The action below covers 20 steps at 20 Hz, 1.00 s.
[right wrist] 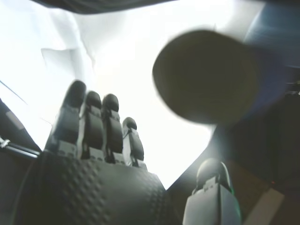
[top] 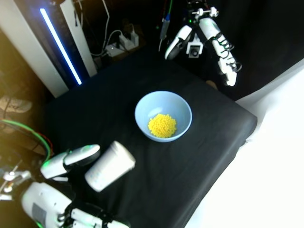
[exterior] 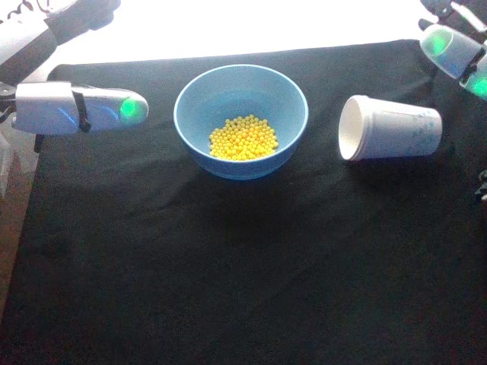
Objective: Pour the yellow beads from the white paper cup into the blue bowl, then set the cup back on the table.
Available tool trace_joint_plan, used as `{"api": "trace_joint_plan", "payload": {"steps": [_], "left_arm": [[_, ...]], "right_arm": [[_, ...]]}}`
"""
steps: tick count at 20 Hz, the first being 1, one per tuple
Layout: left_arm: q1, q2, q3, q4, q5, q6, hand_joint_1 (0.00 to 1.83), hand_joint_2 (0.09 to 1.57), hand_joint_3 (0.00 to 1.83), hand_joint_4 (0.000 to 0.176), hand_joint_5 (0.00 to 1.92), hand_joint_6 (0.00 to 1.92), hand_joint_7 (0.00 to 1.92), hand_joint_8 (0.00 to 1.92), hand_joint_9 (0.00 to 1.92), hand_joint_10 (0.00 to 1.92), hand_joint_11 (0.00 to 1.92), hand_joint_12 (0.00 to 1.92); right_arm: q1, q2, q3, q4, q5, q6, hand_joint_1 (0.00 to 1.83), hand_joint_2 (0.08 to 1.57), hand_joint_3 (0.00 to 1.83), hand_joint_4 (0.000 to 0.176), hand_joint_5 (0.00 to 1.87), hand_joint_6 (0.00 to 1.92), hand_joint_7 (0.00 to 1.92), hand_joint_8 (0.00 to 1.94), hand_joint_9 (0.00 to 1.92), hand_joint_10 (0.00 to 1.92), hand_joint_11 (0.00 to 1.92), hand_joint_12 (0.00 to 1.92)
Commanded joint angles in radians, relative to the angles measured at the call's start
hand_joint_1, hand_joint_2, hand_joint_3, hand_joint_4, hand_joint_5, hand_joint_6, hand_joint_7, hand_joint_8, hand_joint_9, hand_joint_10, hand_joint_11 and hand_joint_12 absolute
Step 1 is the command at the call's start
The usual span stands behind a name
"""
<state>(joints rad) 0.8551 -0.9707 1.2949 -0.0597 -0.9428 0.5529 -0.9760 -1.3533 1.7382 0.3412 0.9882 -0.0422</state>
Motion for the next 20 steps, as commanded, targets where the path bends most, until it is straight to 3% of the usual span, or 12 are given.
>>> {"api": "trace_joint_plan", "payload": {"steps": [1, 7, 9, 11, 12, 13, 14, 15, 16, 17, 18, 20], "left_arm": [[-0.004, -0.003, -0.003, -0.025, -0.127, -0.009, 0.49, 0.83, 0.0, 0.168, 0.0, 0.0, 0.11, 0.0, 0.21, 0.0, 0.0, 0.58], [-0.003, -0.002, -0.002, -0.031, -0.134, -0.009, 0.49, 0.81, 0.0, 0.176, 0.0, 0.0, 0.1, 0.0, 0.17, 0.0, 0.0, 0.64], [-0.003, 0.004, -0.001, -0.035, -0.141, -0.01, 0.51, 0.82, 0.0, 0.172, 0.0, 0.0, 0.11, 0.0, 0.15, 0.0, 0.0, 0.58], [-0.001, 0.031, -0.011, -0.048, -0.166, -0.01, 0.51, 0.82, 0.0, 0.104, 0.0, 0.0, 0.13, 0.0, 0.11, 0.0, 0.0, 0.51], [0.006, 0.044, -0.017, -0.061, -0.185, -0.009, 0.5, 0.83, 0.0, 0.09, 0.0, 0.0, 0.17, 0.01, 0.16, 0.01, 0.0, 0.53], [0.016, 0.052, -0.023, -0.077, -0.209, -0.009, 0.49, 0.82, 0.0, 0.109, 0.0, 0.0, 0.18, 0.01, 0.18, 0.02, 0.0, 0.54], [0.027, 0.06, -0.03, -0.093, -0.238, -0.009, 0.5, 0.82, 0.0, 0.094, 0.0, 0.0, 0.18, 0.01, 0.18, 0.02, 0.0, 0.54], [0.041, 0.073, -0.044, -0.11, -0.275, -0.008, 0.49, 0.83, 0.0, 0.097, 0.0, 0.0, 0.19, 0.01, 0.19, 0.01, 0.0, 0.57], [0.049, 0.086, -0.057, -0.119, -0.301, -0.005, 0.46, 0.85, 0.0, 0.125, 0.0, 0.0, 0.19, 0.0, 0.21, 0.01, 0.0, 0.63], [0.055, 0.098, -0.068, -0.125, -0.317, 0.001, 0.43, 0.84, 0.0, 0.163, 0.0, 0.0, 0.19, 0.0, 0.2, 0.01, 0.0, 0.64], [0.064, 0.12, -0.09, -0.135, -0.349, 0.016, 0.39, 0.86, 0.01, 0.173, 0.0, 0.0, 0.19, 0.0, 0.21, 0.01, 0.0, 0.65], [0.075, 0.155, -0.122, -0.148, -0.407, 0.037, 0.27, 0.89, 0.01, 0.176, 0.0, 0.0, 0.17, 0.0, 0.21, 0.0, 0.0, 0.63]], "right_arm": [[0.01, 0.009, 0.003, 0.024, 0.127, 0.011, 0.0, 0.77, 0.0, 0.176, 0.01, 0.0, 0.23, 0.0, 0.15, 0.0, 0.0, 0.48], [0.01, 0.031, -0.011, 0.019, 0.127, 0.011, 0.0, 0.81, 0.0, 0.176, 0.03, 0.0, 0.25, 0.0, 0.14, 0.0, 0.0, 0.41], [0.01, 0.06, -0.028, -0.004, 0.127, 0.011, 0.0, 0.8, 0.0, 0.176, 0.03, 0.0, 0.22, 0.0, 0.14, 0.0, 0.0, 0.55], [0.01, 0.121, -0.071, -0.042, 0.127, 0.01, 0.0, 0.83, 0.0, 0.176, 0.05, 0.0, 0.22, 0.0, 0.14, 0.0, 0.0, 0.49], [0.01, 0.157, -0.1, -0.048, 0.127, -0.005, 0.0, 0.85, 0.0, 0.176, 0.05, 0.0, 0.21, 0.0, 0.14, 0.0, 0.0, 0.41], [0.011, 0.186, -0.126, -0.049, 0.127, -0.034, 0.0, 0.87, 0.0, 0.176, 0.05, 0.0, 0.21, 0.0, 0.14, 0.0, 0.0, 0.35], [0.012, 0.212, -0.15, -0.049, 0.13, -0.063, 0.0, 0.92, 0.01, 0.176, 0.05, 0.0, 0.19, 0.0, 0.14, 0.0, 0.0, 0.37], [0.012, 0.247, -0.181, -0.049, 0.145, -0.089, 0.0, 0.94, 0.0, 0.175, 0.05, 0.0, 0.21, 0.0, 0.14, 0.0, 0.0, 0.44], [0.012, 0.276, -0.207, -0.049, 0.168, -0.1, 0.0, 0.94, 0.0, 0.162, 0.01, 0.0, 0.2, 0.0, 0.1, 0.0, 0.0, 0.45], [0.012, 0.297, -0.224, -0.049, 0.183, -0.106, 0.0, 0.95, 0.0, 0.171, 0.0, 0.0, 0.18, 0.0, 0.1, 0.0, 0.0, 0.49], [0.012, 0.326, -0.254, -0.049, 0.211, -0.121, 0.0, 0.97, 0.0, 0.166, 0.0, 0.0, 0.14, 0.0, 0.09, 0.0, 0.0, 0.55], [0.012, 0.36, -0.292, -0.048, 0.258, -0.14, 0.07, 0.92, 0.0, 0.176, 0.0, 0.0, 0.13, 0.0, 0.09, 0.01, 0.0, 0.56]]}}
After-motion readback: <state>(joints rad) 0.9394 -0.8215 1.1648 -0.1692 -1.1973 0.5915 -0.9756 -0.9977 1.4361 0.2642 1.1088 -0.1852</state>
